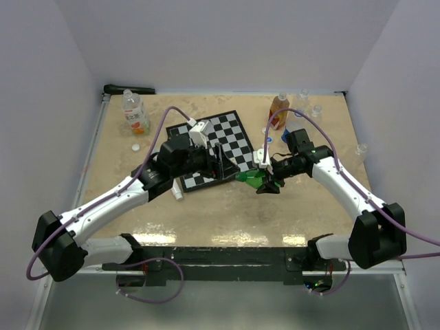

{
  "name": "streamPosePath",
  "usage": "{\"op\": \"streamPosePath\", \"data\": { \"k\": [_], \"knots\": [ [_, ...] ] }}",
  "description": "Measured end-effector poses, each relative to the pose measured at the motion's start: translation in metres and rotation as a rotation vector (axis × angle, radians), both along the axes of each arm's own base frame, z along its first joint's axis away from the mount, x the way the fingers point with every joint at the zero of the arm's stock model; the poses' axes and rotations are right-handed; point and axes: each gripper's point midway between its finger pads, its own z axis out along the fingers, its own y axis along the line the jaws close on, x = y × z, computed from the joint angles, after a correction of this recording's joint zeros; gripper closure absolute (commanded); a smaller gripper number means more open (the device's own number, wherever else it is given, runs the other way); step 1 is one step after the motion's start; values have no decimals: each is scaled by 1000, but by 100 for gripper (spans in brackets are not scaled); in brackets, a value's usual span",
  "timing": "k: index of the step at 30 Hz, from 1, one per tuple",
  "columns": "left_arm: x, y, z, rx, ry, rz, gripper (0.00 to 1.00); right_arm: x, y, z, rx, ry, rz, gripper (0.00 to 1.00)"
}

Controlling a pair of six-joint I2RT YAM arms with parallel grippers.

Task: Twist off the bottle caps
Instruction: Unscrew the bottle cap from the plastic bottle.

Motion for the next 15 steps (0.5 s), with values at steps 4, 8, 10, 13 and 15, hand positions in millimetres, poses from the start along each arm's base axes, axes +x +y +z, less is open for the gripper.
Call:
{"op": "streamPosePath", "data": {
  "k": [4, 8, 10, 13, 15],
  "knots": [
    [0, 11, 13, 22, -101, -15, 9, 0, 0, 0, -1, -1, 1, 97],
    [-2, 24, 32, 50, -252, -32, 8, 0, 0, 0, -1, -1, 1, 97],
    [-2, 28, 40, 66, -321, -42, 8, 0, 0, 0, -1, -1, 1, 97],
    [-1, 34, 46, 107, -423, -61, 7, 0, 0, 0, -1, -1, 1, 97],
    [0, 37, 48, 137, -485, -77, 7, 0, 0, 0, -1, -1, 1, 97]
  ]
}}
